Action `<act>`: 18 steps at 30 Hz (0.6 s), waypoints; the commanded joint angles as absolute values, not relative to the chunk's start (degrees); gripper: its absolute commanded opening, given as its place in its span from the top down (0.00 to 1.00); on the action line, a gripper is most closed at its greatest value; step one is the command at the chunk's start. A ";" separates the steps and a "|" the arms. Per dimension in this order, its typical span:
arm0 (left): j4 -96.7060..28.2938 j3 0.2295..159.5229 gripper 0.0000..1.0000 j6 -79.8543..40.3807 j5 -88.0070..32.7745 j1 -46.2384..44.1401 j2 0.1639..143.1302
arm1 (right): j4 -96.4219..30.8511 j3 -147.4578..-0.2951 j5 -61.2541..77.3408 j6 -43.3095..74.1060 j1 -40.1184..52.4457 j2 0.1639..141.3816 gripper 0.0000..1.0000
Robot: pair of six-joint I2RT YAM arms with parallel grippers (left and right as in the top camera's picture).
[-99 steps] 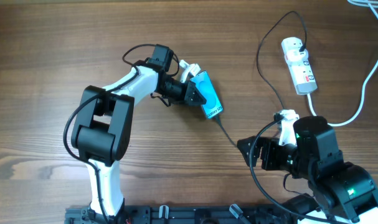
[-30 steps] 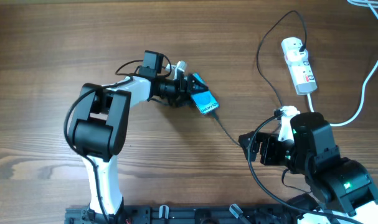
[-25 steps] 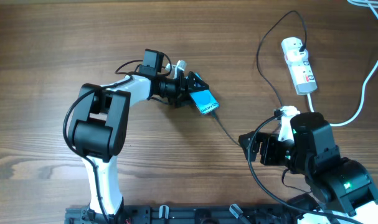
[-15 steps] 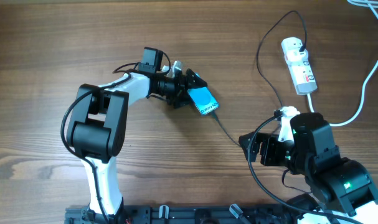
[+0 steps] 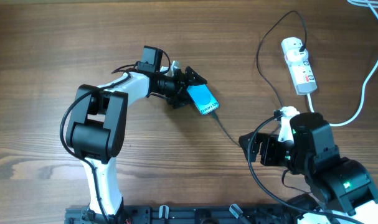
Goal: Plug charger to phone and switch on socket
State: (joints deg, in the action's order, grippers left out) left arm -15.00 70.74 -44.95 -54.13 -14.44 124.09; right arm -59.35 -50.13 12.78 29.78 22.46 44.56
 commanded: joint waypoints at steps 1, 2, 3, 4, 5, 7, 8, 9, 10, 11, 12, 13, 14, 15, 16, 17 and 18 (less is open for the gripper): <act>-21.63 60.97 0.08 -45.32 -10.87 -11.99 137.38 | -59.40 -51.16 11.62 30.00 22.33 45.93 0.00; -21.87 60.97 0.08 -45.93 -10.37 -11.99 137.38 | -59.42 -51.11 11.64 29.98 22.33 46.37 0.00; -21.71 60.97 0.08 -45.93 -10.37 -11.99 137.38 | -59.44 -51.09 11.64 29.98 22.33 46.85 0.00; -21.69 60.97 0.08 -45.93 -10.35 -11.99 137.38 | -59.46 -51.09 11.64 30.00 22.33 47.31 0.00; -21.71 60.97 0.08 -45.93 -10.35 -11.99 137.38 | -59.44 -51.09 11.64 29.98 22.33 48.18 0.01; -21.71 60.97 0.08 -45.95 -10.35 -11.99 137.38 | -59.46 -51.09 11.64 29.98 22.33 49.23 0.00; -21.76 60.97 0.08 -46.19 -10.26 -11.99 137.38 | -59.48 -51.09 11.64 29.98 22.33 49.71 0.00; -22.39 60.97 0.04 -47.66 -9.28 -11.99 137.38 | -59.53 -51.09 11.66 30.00 22.33 50.02 0.01; -23.07 60.97 0.02 -49.25 -8.25 -11.99 137.38 | -59.68 -51.09 11.64 29.98 22.33 50.41 0.00; -23.44 60.97 0.01 -49.98 -7.81 -11.99 137.38 | -59.88 -51.09 11.64 29.98 22.33 50.72 0.00; -23.64 60.97 0.02 -49.95 -7.81 -11.99 137.34 | -59.79 -51.09 11.62 29.98 22.33 50.85 0.00; -24.01 61.01 0.00 -49.87 -7.75 -11.97 137.05 | -59.61 -51.09 11.60 29.95 22.33 51.18 0.00; -25.41 61.21 0.00 -49.71 -6.87 -11.97 136.05 | -59.64 -51.09 11.62 29.98 22.33 51.48 0.00; -27.20 61.43 0.00 -49.69 -5.74 -11.97 134.58 | -59.83 -51.09 11.62 29.95 22.33 51.88 0.00; -30.85 61.73 0.00 -47.11 -3.79 -11.99 130.06 | -60.10 -51.00 11.57 29.95 22.33 52.82 0.00; -32.97 61.73 0.00 -45.12 -2.83 -11.99 126.48 | -60.05 -51.00 11.60 29.98 22.33 53.45 0.00; -35.66 61.73 0.00 -44.16 -1.50 -11.99 121.97 | -59.77 -51.00 11.57 30.00 22.33 54.63 0.01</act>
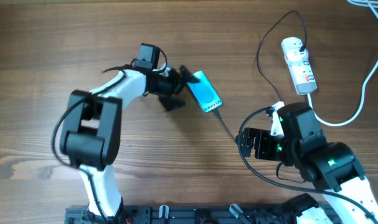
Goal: Plug charger to phone and switch on socket
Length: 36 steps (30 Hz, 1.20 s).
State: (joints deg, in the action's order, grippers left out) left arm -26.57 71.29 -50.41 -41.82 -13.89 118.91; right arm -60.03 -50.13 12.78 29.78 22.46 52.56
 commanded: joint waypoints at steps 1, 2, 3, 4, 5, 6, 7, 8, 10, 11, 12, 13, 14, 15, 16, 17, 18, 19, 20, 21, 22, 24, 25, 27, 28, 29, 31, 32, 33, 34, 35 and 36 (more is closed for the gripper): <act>-39.53 61.73 0.00 -43.83 0.05 -11.99 115.20 | -59.42 -51.00 11.60 30.00 22.33 55.66 0.02; -41.95 61.73 0.00 -43.66 0.58 -11.99 108.81 | -59.09 -51.00 11.60 30.00 22.33 56.93 0.08; -44.03 61.73 0.00 -43.40 0.95 -12.12 102.17 | -58.81 -51.00 11.62 30.09 22.33 58.43 0.09; -45.65 61.73 0.00 -42.24 0.97 -12.34 94.87 | -58.54 -51.00 11.62 30.20 22.33 59.77 0.10; -47.75 61.73 0.00 -42.11 1.54 -13.06 86.41 | -58.08 -51.00 11.64 30.79 22.33 61.49 0.13; -50.26 61.73 0.00 -41.95 3.44 -14.22 77.58 | -57.56 -51.00 11.64 32.01 22.33 62.94 0.13; -52.21 61.73 0.00 -41.95 5.43 -15.35 71.81 | -56.97 -51.00 11.64 32.23 22.33 63.59 0.13; -55.66 61.71 0.00 -41.95 8.75 -17.47 63.37 | -55.66 -51.00 11.62 33.30 22.33 64.49 0.13; -61.14 61.71 0.00 -42.00 12.88 -20.78 52.69 | -53.12 -51.00 11.62 34.76 22.33 65.23 0.00; -65.30 61.71 0.00 -42.00 14.39 -23.16 44.62 | -50.98 -51.00 11.62 34.74 22.33 65.43 0.00; -68.20 61.71 0.00 -42.00 14.48 -24.45 38.35 | -49.41 -51.00 11.64 34.83 22.33 65.41 0.00; -71.77 61.71 0.00 -42.15 14.41 -25.04 31.07 | -47.05 -51.00 11.62 35.29 21.85 65.41 0.00; -73.63 61.71 0.00 -42.46 14.22 -25.02 26.74 | -46.02 -51.00 11.29 36.10 20.91 65.41 0.00; -74.89 61.71 0.00 -42.44 13.47 -25.02 23.31 | -45.65 -51.20 10.31 36.49 18.72 65.41 0.00; -75.79 61.71 0.00 -42.46 12.49 -25.02 18.48 | -45.89 -51.72 9.85 36.34 15.25 65.41 0.05; -75.66 61.73 0.00 -42.48 12.47 -25.02 15.77 | -46.26 -52.25 9.93 36.18 11.18 65.41 0.15; -75.66 61.73 0.00 -42.46 12.51 -25.02 12.84 | -46.54 -52.71 9.91 36.01 5.91 65.41 0.37; -75.72 61.73 0.00 -42.44 12.49 -25.02 11.60 | -46.52 -52.86 9.91 35.77 0.97 65.41 0.54; -75.88 61.71 0.00 -42.44 12.49 -25.02 11.22 | -46.46 -52.86 9.91 35.42 -2.20 65.43 0.73; -76.71 61.71 0.00 -42.41 12.49 -25.02 11.18 | -45.95 -52.86 10.20 34.04 -6.48 65.43 0.83; -77.84 61.71 0.00 -42.44 12.49 -25.02 11.20 | -44.93 -52.86 10.13 32.82 -10.48 65.43 0.95; -81.38 61.71 0.00 -42.41 12.53 -25.02 11.20 | -42.44 -53.01 10.11 31.44 -15.31 66.28 0.95; -81.82 61.73 0.00 -42.65 12.51 -25.02 11.20 | -40.82 -53.28 10.41 31.51 -16.99 67.92 0.95; -81.82 61.73 0.00 -42.65 12.53 -25.02 11.20 | -39.72 -56.42 10.37 31.42 -17.50 73.38 0.95; -81.82 61.73 0.00 -42.65 12.51 -25.02 11.20 | -40.10 -59.05 10.37 31.29 -17.50 76.82 0.95; -81.82 61.73 0.00 -42.65 12.53 -25.02 11.20 | -40.77 -62.28 10.37 31.29 -17.52 80.55 0.95; -81.73 61.73 0.00 -42.65 13.15 -25.02 11.20 | -43.29 -69.01 10.39 31.48 -17.61 87.55 0.95; -81.69 61.73 0.00 -42.63 13.19 -24.97 11.20 | -45.06 -73.95 10.33 31.44 -17.61 92.64 0.95; -81.69 61.71 0.00 -42.63 13.19 -24.97 11.20 | -46.09 -77.32 10.37 31.53 -17.61 96.12 0.96; -81.69 61.73 0.00 -42.63 13.19 -24.91 11.20 | -46.76 -80.55 10.35 31.53 -17.61 99.55 0.95; -81.69 61.73 0.00 -42.63 13.23 -24.40 11.20 | -47.29 -83.74 10.35 31.55 -17.61 102.94 0.95; -81.62 61.71 0.00 -42.63 13.85 -23.57 11.20 | -47.92 -86.59 10.37 31.66 -17.61 105.69 0.96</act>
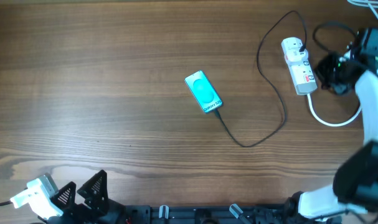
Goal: Plug charger to phone and switch on socket
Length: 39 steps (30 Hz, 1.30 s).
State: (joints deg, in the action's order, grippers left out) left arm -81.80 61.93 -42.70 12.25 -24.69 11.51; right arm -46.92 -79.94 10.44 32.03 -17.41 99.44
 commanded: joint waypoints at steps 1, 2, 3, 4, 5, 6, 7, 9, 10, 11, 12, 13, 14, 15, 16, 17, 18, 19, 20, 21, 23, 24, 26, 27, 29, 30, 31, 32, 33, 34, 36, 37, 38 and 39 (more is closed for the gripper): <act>-81.56 61.73 0.00 -42.63 14.83 -22.74 11.20 | -48.18 -88.47 10.37 31.70 -17.61 107.42 0.95; -81.52 61.73 0.00 -42.63 16.32 -20.51 11.18 | -48.53 -91.64 10.35 32.12 -17.61 110.52 0.95; -81.52 61.73 0.00 -42.63 16.32 -19.16 11.18 | -48.60 -93.86 10.35 32.21 -17.61 112.75 0.95; -81.52 61.71 0.00 -42.63 16.29 -18.39 11.18 | -48.47 -95.15 10.35 32.82 -17.61 114.19 0.95; -81.52 61.73 0.00 -42.63 16.32 -17.87 11.18 | -47.81 -96.03 10.37 33.23 -17.61 115.50 0.95; -81.52 61.73 0.00 -42.63 16.40 -17.17 11.18 | -46.37 -96.12 10.35 33.28 -17.58 116.79 0.96; -81.49 61.73 0.00 -42.63 16.84 -16.62 11.18 | -45.82 -96.12 10.31 33.12 -17.50 117.64 0.96; -81.49 61.71 0.00 -42.63 17.02 -15.00 11.11 | -45.43 -96.12 9.47 32.99 -17.43 119.35 0.96; -81.49 61.73 0.00 -42.63 17.02 -14.50 10.96 | -45.15 -96.12 8.69 32.97 -17.43 119.68 0.95; -81.49 61.71 0.00 -42.63 17.02 -13.61 10.22 | -44.60 -96.12 7.68 32.88 -17.43 120.20 0.95; -81.49 61.73 0.00 -42.63 17.02 -13.26 9.43 | -44.07 -96.12 7.73 32.51 -17.43 120.57 0.95; -81.49 61.73 0.00 -42.63 17.02 -13.21 8.86 | -43.68 -96.12 7.70 32.51 -17.43 120.86 0.95; -81.49 61.73 0.00 -42.63 17.02 -13.21 7.55 | -42.89 -96.12 7.75 32.86 -17.43 121.60 0.95; -81.49 61.73 0.00 -42.63 17.02 -13.21 6.52 | -42.50 -96.12 7.75 32.97 -17.32 122.32 0.95; -81.52 61.71 0.00 -42.63 17.02 -13.21 5.23 | -42.44 -96.12 7.77 32.95 -17.17 122.85 0.95; -81.49 61.71 0.00 -42.63 17.02 -13.21 3.81 | -42.24 -96.12 7.73 32.75 -16.88 123.39 0.95; -81.52 61.73 0.00 -42.63 17.02 -13.21 2.22 | -41.67 -96.12 7.73 32.34 -16.49 124.14 0.95; -81.52 61.73 0.00 -42.63 17.02 -13.21 0.75 | -40.80 -96.12 7.73 32.36 -15.97 124.73 0.95; -81.58 61.71 0.00 -42.65 17.02 -13.21 0.23 | -40.16 -96.12 7.75 32.40 -15.73 124.90 0.95; -81.58 61.78 0.00 -42.63 17.02 -13.21 0.25 | -39.97 -96.12 7.70 32.53 -15.59 125.01 0.95; -81.52 61.73 0.00 -42.63 17.02 -13.21 0.25 | -39.53 -96.09 7.51 32.56 -15.35 125.38 0.95; -81.52 61.73 0.00 -42.63 17.02 -13.21 0.25 | -39.40 -96.12 7.27 32.53 -15.27 125.71 0.96; -81.52 61.73 0.00 -42.63 17.02 -13.21 0.25 | -39.05 -96.12 7.29 32.49 -15.27 126.69 0.95; -81.52 61.73 0.00 -42.63 17.02 -13.21 0.25 | -39.03 -96.12 7.55 32.53 -15.25 127.20 0.95; -81.54 61.73 0.00 -42.63 17.02 -13.21 0.25 | -39.05 -96.09 7.53 32.03 -14.92 127.96 0.95; -81.52 61.73 0.00 -42.63 17.02 -13.21 0.25 | -39.03 -96.09 7.49 31.79 -14.74 128.05 0.95; -81.52 61.73 0.00 -42.63 17.02 -13.21 0.25 | -39.09 -96.09 7.49 31.57 -14.41 128.05 0.95; -81.52 61.73 0.00 -42.63 17.02 -13.21 0.25 | -39.90 -96.12 7.46 31.24 -13.91 128.05 0.95; -81.52 61.73 0.00 -42.63 17.02 -13.21 0.25 | -40.99 -96.12 7.57 30.09 -13.87 127.85 0.96; -81.52 61.73 0.00 -42.63 17.02 -13.21 0.25 | -42.74 -96.12 7.51 29.54 -13.87 127.20 0.96; -81.52 61.73 0.00 -42.63 17.02 -13.21 0.25 | -46.17 -96.12 7.20 26.52 -13.89 124.55 0.96; -81.52 61.73 0.00 -42.63 17.02 -13.21 0.25 | -47.99 -96.12 6.24 24.84 -13.89 121.82 0.96; -81.52 61.73 0.00 -42.63 17.02 -13.21 0.25 | -48.90 -96.12 5.52 23.97 -13.89 120.07 0.96; -81.52 61.73 0.00 -42.63 17.02 -13.21 0.25 | -50.26 -96.12 4.03 23.81 -13.89 117.47 0.96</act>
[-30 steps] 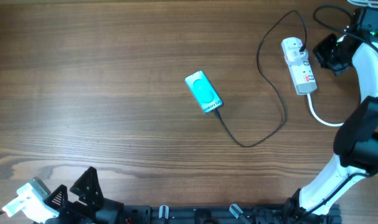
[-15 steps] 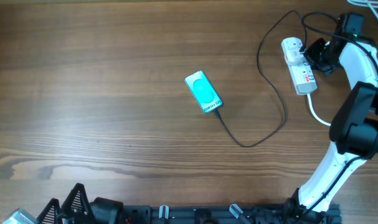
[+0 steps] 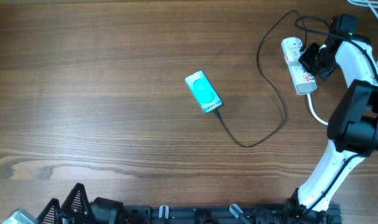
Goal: Plug charger to phone and switch on socket
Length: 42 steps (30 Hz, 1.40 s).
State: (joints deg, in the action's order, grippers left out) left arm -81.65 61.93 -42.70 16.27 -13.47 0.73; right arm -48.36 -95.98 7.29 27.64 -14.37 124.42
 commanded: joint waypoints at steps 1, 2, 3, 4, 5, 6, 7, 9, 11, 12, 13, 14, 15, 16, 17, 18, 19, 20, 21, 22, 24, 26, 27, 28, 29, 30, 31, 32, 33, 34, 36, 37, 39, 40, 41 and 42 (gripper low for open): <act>-81.52 61.73 0.00 -42.63 17.02 -13.21 0.25 | -51.79 -96.12 1.72 23.81 -13.89 114.26 0.96; -81.52 61.73 0.00 -42.63 17.02 -13.21 0.25 | -53.04 -96.12 -0.16 23.79 -13.87 111.13 0.96; -81.52 61.73 0.00 -42.63 17.02 -13.21 0.25 | -53.76 -96.12 -1.10 23.75 -13.87 108.73 0.96; -81.14 61.73 0.00 -42.76 17.04 -13.21 0.25 | -54.76 -96.12 -1.72 23.70 -13.87 105.06 0.96; -79.18 61.73 0.00 -42.83 17.04 -13.21 0.25 | -55.31 -96.12 -1.65 23.75 -13.87 101.86 0.96; -76.51 61.73 0.00 -42.83 17.04 -13.21 0.25 | -55.81 -96.12 -1.65 23.75 -13.87 99.26 0.96; -73.36 61.73 0.00 -42.83 17.06 -13.21 0.25 | -56.66 -96.12 -1.65 23.73 -13.80 95.72 0.96; -67.53 61.73 0.00 -42.81 18.15 -13.21 0.25 | -58.52 -96.12 -1.65 23.73 -13.80 90.00 0.96; -64.58 61.71 0.00 -42.85 20.21 -13.21 0.25 | -60.51 -96.12 -1.37 23.86 -13.80 84.93 0.96; -62.28 61.54 0.00 -42.83 21.74 -13.21 0.25 | -61.14 -96.12 -0.97 23.99 -13.65 82.39 0.96; -59.24 60.90 0.00 -42.81 23.55 -13.21 0.25 | -61.19 -96.12 -0.14 23.99 -13.65 80.79 0.96; -57.58 60.36 0.00 -42.78 24.18 -13.21 0.25 | -61.19 -96.09 0.99 23.99 -13.65 79.22 0.96; -54.72 58.92 0.00 -41.98 24.80 -13.21 0.25 | -61.17 -96.12 2.33 23.99 -13.65 77.52 0.96; -53.15 57.65 0.00 -40.91 24.99 -13.21 0.27 | -61.17 -96.12 3.44 23.99 -13.65 76.34 0.96; -51.70 56.14 0.00 -39.31 24.99 -13.21 0.25 | -61.28 -96.09 4.80 23.97 -13.65 75.00 0.96; -48.99 53.32 0.00 -37.21 25.23 -13.21 0.25 | -61.80 -96.12 6.35 23.99 -13.65 73.54 0.96; -45.80 50.37 0.00 -36.18 25.19 -13.23 0.25 | -62.46 -96.12 7.33 23.97 -13.65 72.55 0.96; -41.65 46.96 0.00 -36.21 25.17 -13.21 0.25 | -63.42 -96.12 7.84 23.97 -13.65 71.61 0.96; -35.38 42.37 0.00 -36.21 25.17 -13.21 0.25 | -64.53 -96.09 7.81 23.94 -13.65 70.72 0.96; -31.48 39.46 0.00 -36.18 25.19 -13.21 0.27 | -65.54 -96.09 7.84 23.94 -13.65 70.04 0.96; -20.86 31.59 0.00 -36.21 25.17 -13.21 0.25 | -67.35 -96.12 7.86 23.97 -13.65 68.84 0.96; -13.54 25.71 0.00 -36.21 25.17 -13.21 0.27 | -68.66 -96.12 8.05 23.97 -13.65 67.83 0.96; -9.02 21.67 0.00 -36.21 25.17 -13.21 0.27 | -69.25 -96.09 8.82 23.94 -13.65 67.05 0.96; -3.77 16.86 0.00 -36.21 25.15 -13.21 0.27 | -69.87 -96.12 10.20 23.92 -13.65 66.00 0.96; -0.16 13.39 0.00 -36.23 24.95 -13.21 0.27 | -70.17 -96.09 11.03 23.94 -13.65 65.04 0.96; 2.85 10.17 0.00 -36.25 24.93 -13.21 0.27 | -70.30 -96.09 11.73 23.88 -13.65 64.25 0.96; 5.41 7.03 0.00 -36.29 24.91 -13.21 0.27 | -70.52 -96.12 12.75 23.77 -13.65 62.94 0.96; 6.44 4.89 0.00 -36.42 24.93 -13.21 0.27 | -70.72 -96.12 13.41 23.75 -13.65 61.91 0.96; 6.61 3.44 0.00 -36.42 24.91 -13.21 0.27 | -71.00 -96.12 13.69 23.70 -13.65 60.47 0.96; 6.52 2.48 0.00 -36.40 24.47 -13.21 0.27 | -71.22 -96.12 13.69 23.55 -13.65 59.31 0.95; 6.48 1.06 0.00 -36.38 24.01 -13.21 0.27 | -71.48 -96.12 13.69 23.27 -13.65 56.86 0.96; 6.44 0.47 0.00 -36.38 23.86 -13.21 0.27 | -71.46 -96.12 13.82 22.98 -13.65 55.88 0.96; 4.71 0.32 0.00 -36.38 23.64 -13.21 0.30 | -71.48 -96.09 14.35 22.65 -13.65 53.34 0.96; 4.01 0.32 0.00 -36.38 23.66 -13.21 0.38 | -71.53 -96.12 14.33 22.65 -13.65 52.45 0.96; 3.03 0.32 0.00 -36.38 23.66 -13.21 0.38 | -71.64 -96.09 14.35 22.68 -13.65 51.59 0.96; 2.00 0.32 0.00 -36.38 23.68 -13.21 0.38 | -71.79 -96.09 14.33 22.68 -13.65 51.05 0.96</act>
